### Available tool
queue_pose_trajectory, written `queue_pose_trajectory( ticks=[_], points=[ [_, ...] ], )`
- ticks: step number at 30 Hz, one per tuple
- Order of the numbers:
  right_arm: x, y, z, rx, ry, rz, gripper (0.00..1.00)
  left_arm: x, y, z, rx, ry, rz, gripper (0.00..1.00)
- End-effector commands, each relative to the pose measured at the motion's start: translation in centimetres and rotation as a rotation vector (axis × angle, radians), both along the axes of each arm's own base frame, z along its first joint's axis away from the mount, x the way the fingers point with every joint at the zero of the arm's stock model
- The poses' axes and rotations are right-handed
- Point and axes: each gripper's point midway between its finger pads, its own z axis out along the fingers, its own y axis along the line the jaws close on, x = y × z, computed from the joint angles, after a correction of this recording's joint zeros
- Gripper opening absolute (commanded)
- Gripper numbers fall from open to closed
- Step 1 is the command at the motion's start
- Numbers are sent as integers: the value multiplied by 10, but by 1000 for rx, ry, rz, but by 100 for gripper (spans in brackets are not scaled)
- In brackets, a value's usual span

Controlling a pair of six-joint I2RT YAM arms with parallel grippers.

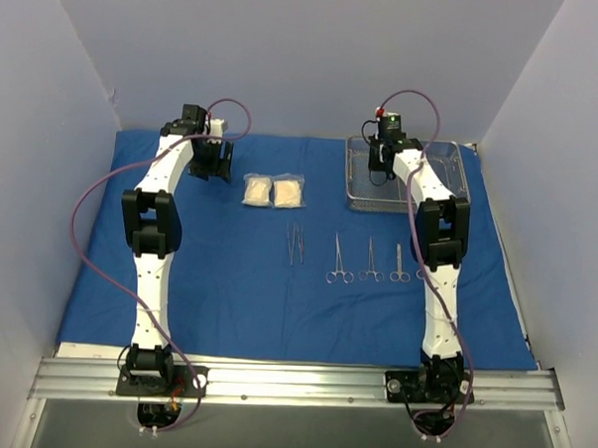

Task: Open and lay out the surgical kit
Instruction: Pick up the medical item from the container, then place the medical item in the surgical kit.

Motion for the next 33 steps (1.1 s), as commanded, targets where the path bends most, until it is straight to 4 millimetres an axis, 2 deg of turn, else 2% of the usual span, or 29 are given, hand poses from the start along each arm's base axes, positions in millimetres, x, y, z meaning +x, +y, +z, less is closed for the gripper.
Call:
queue_pose_trajectory(
  ticks=[1,2,3,5,6,8,9,12,13,14,16,17,19,20,24,27,30,33],
  points=[
    [-16,6,49,49,-39,44,0,9,6,47,-16,-98,4,80],
    [-22,8,43,61,-31,59,0,9,6,47,-17,-98,3,80],
    [-25,10,61,79,-62,72,0,10,6,49,-20,-103,3,80],
    [-27,23,80,130,-118,119,0,10,2,53,-34,-108,-3,79],
    [-36,27,96,145,-147,134,0,10,1,56,-41,-114,-7,79],
    [-38,41,124,169,-234,168,0,11,-3,66,-64,-130,-21,79],
    [-47,43,138,182,-263,175,0,11,-5,73,-71,-143,-23,78],
    [-61,68,174,227,-365,247,0,10,-11,86,-96,-168,-44,78],
    [-66,74,171,228,-372,266,0,10,-13,90,-105,-173,-50,77],
    [-74,87,190,240,-427,297,0,8,-15,94,-114,-177,-58,77],
    [-86,99,189,247,-441,321,0,5,-21,104,-139,-190,-80,77],
    [-93,113,208,259,-495,342,0,3,-24,108,-150,-192,-88,76],
    [-103,127,218,260,-526,358,0,-1,-30,120,-171,-207,-114,76],
    [-112,139,228,262,-554,375,0,-4,-31,124,-178,-207,-120,76],
    [-126,158,241,239,-598,356,0,-13,-34,142,-185,-230,-156,76],
    [-140,174,239,248,-587,375,0,-18,-30,146,-168,-232,-157,76],
    [-152,183,227,250,-544,348,0,-23,-22,138,-136,-212,-136,77],
    [-165,182,203,254,-466,267,0,-27,-11,131,-116,-186,-91,77]
  ],
)
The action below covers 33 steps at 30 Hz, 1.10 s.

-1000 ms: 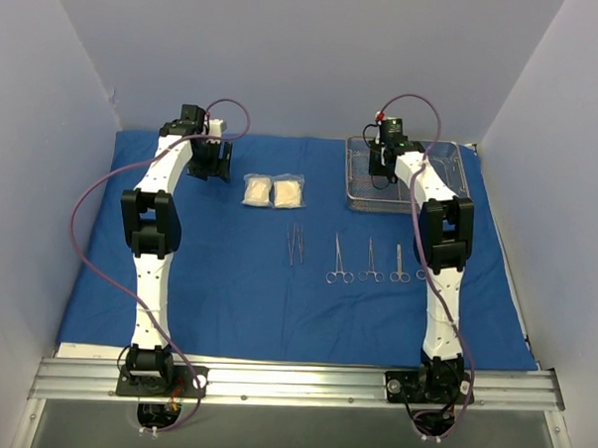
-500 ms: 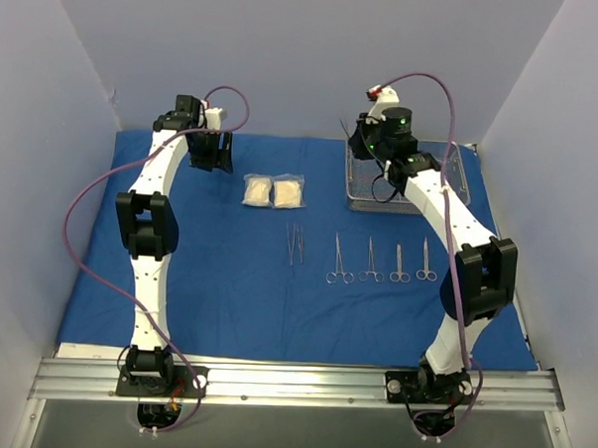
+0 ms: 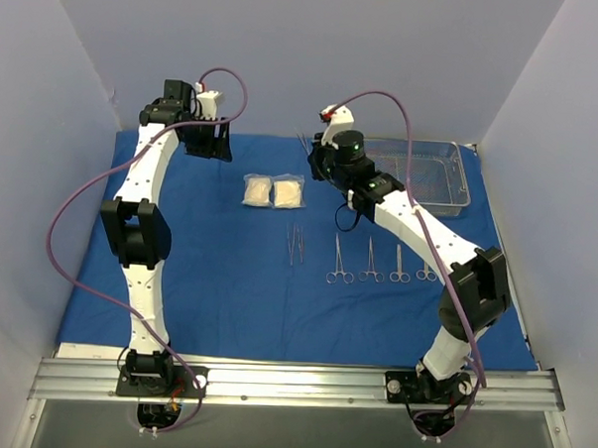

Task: Open and lay out the surgical kit
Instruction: Place the medical item in the surgical kit.

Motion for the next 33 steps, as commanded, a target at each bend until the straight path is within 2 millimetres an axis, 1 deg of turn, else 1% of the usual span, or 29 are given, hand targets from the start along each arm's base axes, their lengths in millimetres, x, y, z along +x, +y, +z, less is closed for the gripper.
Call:
queue_pose_trajectory(
  ticks=[1,2,3,4,5,6,7,8,9,10,11,12,13,14,15,16,17,18,19,20,21,22,23,24,26,27,28,33],
  points=[
    [-22,-11,6,43,34,-130,0,-8,18,15,30,-18,44,77],
    [-28,-11,2,51,52,-143,0,-9,23,15,41,-13,65,77],
    [-37,-12,-19,41,98,-161,0,-11,27,9,44,5,83,77],
    [-49,-5,-30,67,140,-169,0,-11,34,8,51,8,101,77],
    [-55,-7,-39,67,161,-196,0,-11,41,7,72,10,125,77],
    [-67,-10,-61,47,206,-218,0,-13,46,4,88,21,141,77],
    [-81,-2,-70,67,236,-221,0,-15,51,1,107,35,157,77],
    [-87,-3,-79,62,245,-246,0,-15,59,-1,139,39,181,77],
    [-94,-3,-88,59,257,-256,0,-18,62,-5,151,53,185,77],
    [-105,-5,-108,38,279,-264,0,-20,64,-8,156,62,188,77],
    [-115,-1,-115,49,290,-269,0,-22,68,-4,155,55,197,77],
    [-118,-4,-123,40,289,-284,0,-24,68,-4,147,52,195,77],
    [-124,-8,-134,36,291,-287,0,-27,68,-16,147,64,193,77],
    [-127,-8,-138,35,286,-280,0,-30,68,-6,140,36,194,77],
    [-129,-11,-144,28,283,-280,0,-33,67,-5,140,22,181,77],
    [-128,-11,-145,38,268,-278,0,-36,67,-17,143,24,177,77],
    [-132,-17,-154,17,271,-280,0,-41,68,-3,143,-17,177,77],
    [-132,-21,-157,-4,263,-286,0,-44,68,-2,147,-34,169,78],
    [-132,-23,-160,-10,258,-289,0,-42,68,1,144,-74,169,79],
    [-136,-29,-167,-25,262,-297,0,-56,68,-4,146,-63,168,80],
    [-137,-31,-170,-22,262,-305,0,-60,68,-5,146,-69,169,80],
    [-137,-33,-168,-6,252,-318,0,-60,67,-5,139,-88,172,80],
    [-139,-36,-170,1,251,-325,0,-73,66,-12,131,-70,170,80],
    [-141,-39,-176,13,256,-340,0,-76,65,-14,125,-72,170,80],
    [-141,-40,-178,26,249,-348,0,-81,63,-15,115,-80,160,81],
    [-141,-41,-180,28,250,-352,0,-85,63,-21,116,-68,159,81],
    [-140,-38,-185,30,257,-352,0,-84,77,-22,118,-69,192,81],
    [-135,-27,-200,-4,276,-348,0,-86,77,-23,96,-55,189,81]
  ],
)
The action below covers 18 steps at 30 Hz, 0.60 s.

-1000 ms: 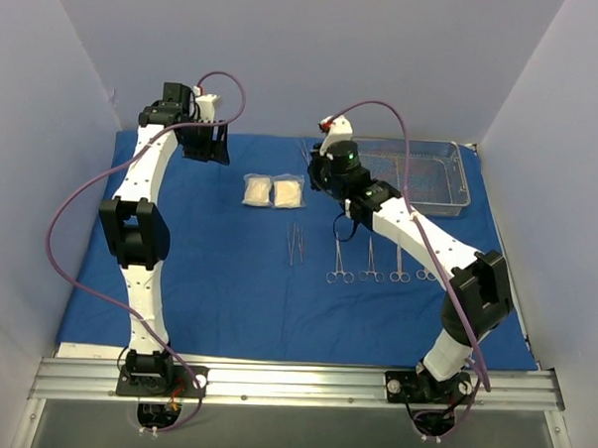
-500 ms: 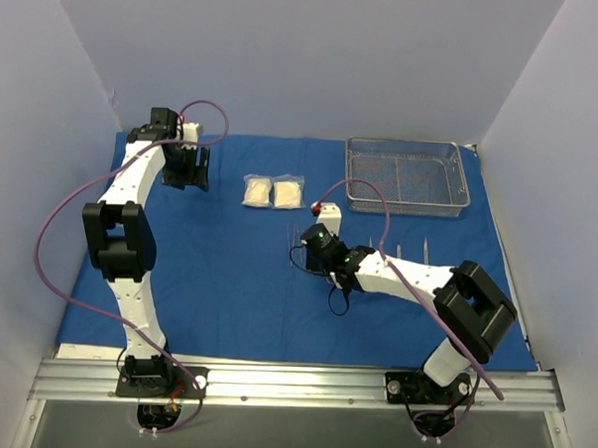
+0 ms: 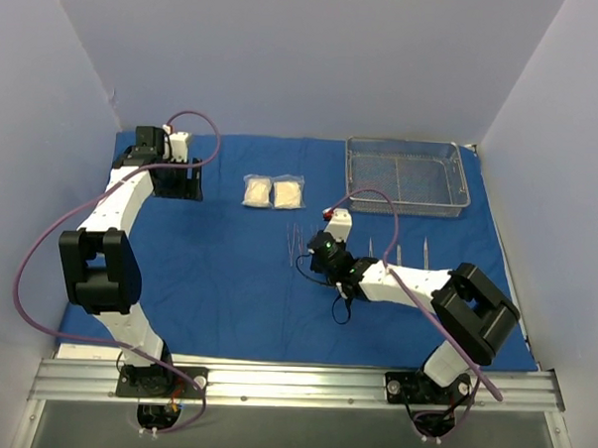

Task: Open and lay out the surgical kit
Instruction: Place the medical item in the surgical kit.

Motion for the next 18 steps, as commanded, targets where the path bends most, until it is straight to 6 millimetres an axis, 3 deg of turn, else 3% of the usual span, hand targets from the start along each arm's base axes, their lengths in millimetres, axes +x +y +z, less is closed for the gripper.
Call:
queue_pose_trajectory(
  ticks=[1,7,18],
  points=[
    [14,7,1,0,-31,-50,0,13,2,20,-29,-92,-6,81],
    [18,9,-8,-19,-10,-77,0,13,4,22,-33,-104,-7,81],
    [1,16,-31,14,41,-61,0,12,5,20,-51,-100,-16,81]
  ],
)
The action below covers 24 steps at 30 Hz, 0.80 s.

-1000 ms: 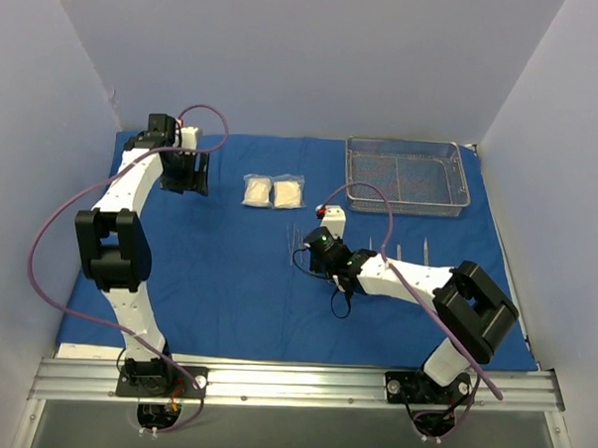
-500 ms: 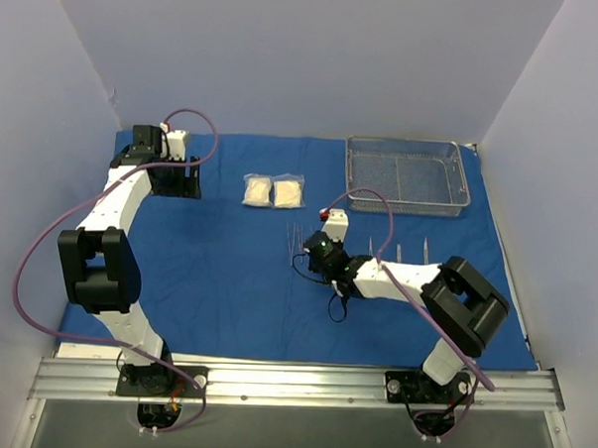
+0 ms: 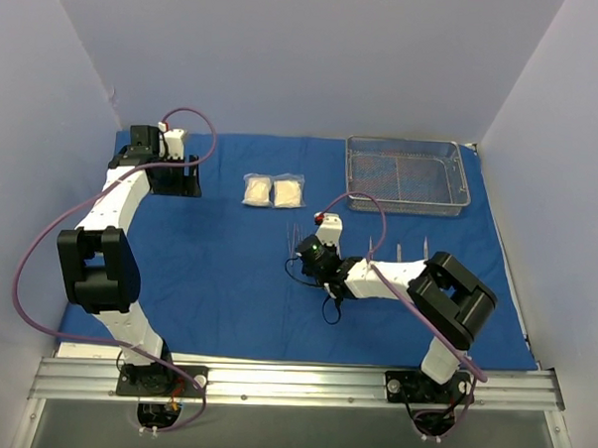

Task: Open and lay out the surgical kit
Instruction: Place the medical item in the surgical kit.

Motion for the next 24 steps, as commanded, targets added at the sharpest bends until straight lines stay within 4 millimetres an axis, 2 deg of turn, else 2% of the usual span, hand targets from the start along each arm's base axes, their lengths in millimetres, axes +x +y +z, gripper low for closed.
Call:
queue_pose_trajectory(
  ticks=[1,24],
  points=[
    [1,1,-4,20,-6,-33,0,5,0,18,-14,-68,-16,81],
    [6,2,-13,7,22,-58,2,5,2,18,-25,-67,-15,82]
  ],
)
